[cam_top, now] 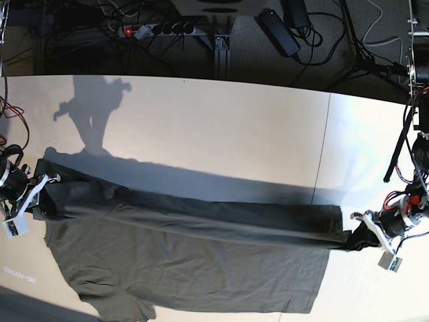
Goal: Fold the T-shirt properly
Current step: 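Grasp the shirt edge with the right gripper and lift with both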
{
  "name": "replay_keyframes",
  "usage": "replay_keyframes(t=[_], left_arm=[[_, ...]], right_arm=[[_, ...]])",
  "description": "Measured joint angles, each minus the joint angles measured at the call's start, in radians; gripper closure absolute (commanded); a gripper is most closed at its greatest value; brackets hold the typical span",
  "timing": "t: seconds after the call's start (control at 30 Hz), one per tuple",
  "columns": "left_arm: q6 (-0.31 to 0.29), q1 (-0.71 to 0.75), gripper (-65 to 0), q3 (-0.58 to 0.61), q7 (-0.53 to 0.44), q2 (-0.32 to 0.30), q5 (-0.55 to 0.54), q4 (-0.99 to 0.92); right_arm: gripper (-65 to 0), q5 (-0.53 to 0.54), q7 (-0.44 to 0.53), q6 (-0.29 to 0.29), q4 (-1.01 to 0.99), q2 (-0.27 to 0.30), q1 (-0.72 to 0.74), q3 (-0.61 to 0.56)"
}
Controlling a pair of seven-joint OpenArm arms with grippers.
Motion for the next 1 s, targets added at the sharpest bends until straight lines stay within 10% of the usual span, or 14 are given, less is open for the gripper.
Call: replay_keyframes(t=[0.33, 0.63, 0.73, 0.87, 1.0], left_arm=[[0.000, -0.101, 0.0, 0.055, -0.119, 0.022, 0.098, -0.127], [-0.002, -0.119, -0.8, 0.185, -0.263, 0.035, 0.310, -0.130], [-0.002, -0.120, -19.6, 0.185, -0.266, 0.035, 0.309, -0.132], [-0.001, -0.119, -37.0, 0.185, -0.267, 0.035, 0.314, -0.133], [-0.002, -0.121, -37.0, 0.185, -0.266, 0.032, 0.315, -0.133]], right_arm=[[0.0, -0.109, 0.015, 0.004, -0.176, -0.024, 0.316, -0.383], [0.0, -0.232, 0.029, 0.004, -0.290, -0.100, 0.422, -0.501], [0.0, -0.240, 0.072, 0.004, -0.314, -0.113, 0.422, -0.501], [-43.4, -0.316, 0.151, 0.003, -0.325, -0.122, 0.422, -0.500], [-44.7, -0.329, 0.163, 0.003, -0.329, -0.131, 0.422, -0.497]])
